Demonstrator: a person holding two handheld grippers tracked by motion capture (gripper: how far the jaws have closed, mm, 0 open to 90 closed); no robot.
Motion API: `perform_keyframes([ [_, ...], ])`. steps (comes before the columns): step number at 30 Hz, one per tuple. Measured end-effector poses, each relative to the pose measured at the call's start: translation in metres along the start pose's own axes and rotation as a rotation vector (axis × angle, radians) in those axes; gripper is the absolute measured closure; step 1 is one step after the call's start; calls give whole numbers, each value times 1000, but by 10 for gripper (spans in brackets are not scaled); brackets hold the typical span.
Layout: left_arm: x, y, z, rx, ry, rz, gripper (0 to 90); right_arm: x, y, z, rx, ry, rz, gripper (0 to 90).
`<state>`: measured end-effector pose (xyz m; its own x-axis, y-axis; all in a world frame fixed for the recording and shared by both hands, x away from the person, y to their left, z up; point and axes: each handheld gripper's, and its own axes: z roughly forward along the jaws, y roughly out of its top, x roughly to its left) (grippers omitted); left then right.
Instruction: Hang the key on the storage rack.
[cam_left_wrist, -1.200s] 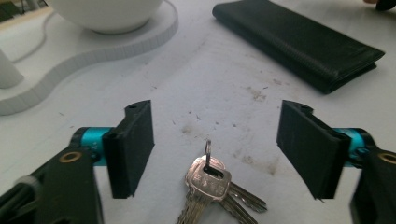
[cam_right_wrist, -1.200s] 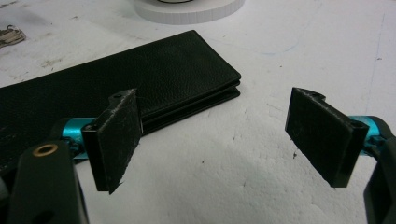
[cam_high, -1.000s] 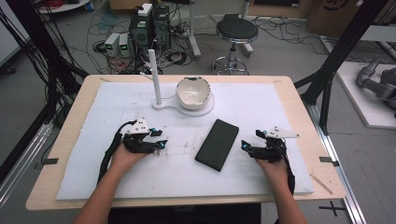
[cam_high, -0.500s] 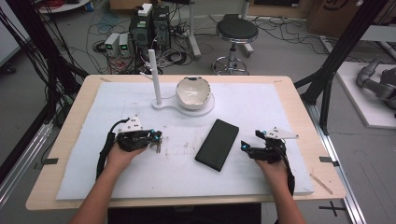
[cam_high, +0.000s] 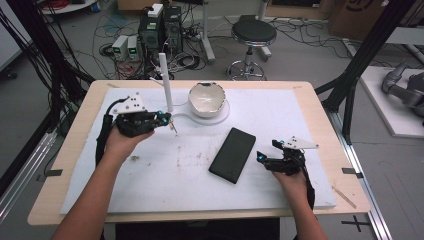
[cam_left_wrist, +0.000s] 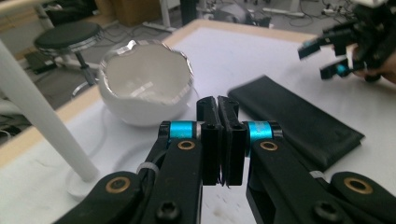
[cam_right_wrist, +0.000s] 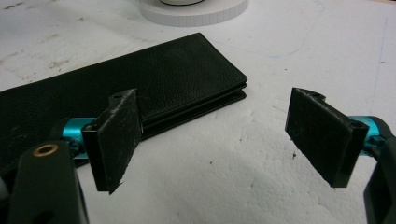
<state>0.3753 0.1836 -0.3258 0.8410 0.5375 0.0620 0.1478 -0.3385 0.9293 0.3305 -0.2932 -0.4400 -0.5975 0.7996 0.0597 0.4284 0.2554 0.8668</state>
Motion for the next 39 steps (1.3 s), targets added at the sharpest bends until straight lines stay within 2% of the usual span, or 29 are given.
perform_keyframes([
  [2,10,16,-1,-23,9,-5,879,0,0,0,0,1,0,191],
  [4,14,21,-1,-23,8,-5,879,0,0,0,1,0,1,191],
  [11,44,49,3,-32,72,-7,879,0,0,1,6,-2,-1,191],
  [16,60,62,7,-12,107,-1,879,0,-1,2,11,-4,-3,191],
  [23,78,66,7,0,162,-16,879,0,-1,1,17,-5,-2,191],
  [29,88,68,7,2,184,-29,879,0,-1,3,23,-10,-3,191],
  [33,89,70,10,3,189,-30,879,1,-1,4,24,-8,-3,191],
  [39,94,66,15,35,210,-35,880,1,-1,3,24,-4,-2,192],
])
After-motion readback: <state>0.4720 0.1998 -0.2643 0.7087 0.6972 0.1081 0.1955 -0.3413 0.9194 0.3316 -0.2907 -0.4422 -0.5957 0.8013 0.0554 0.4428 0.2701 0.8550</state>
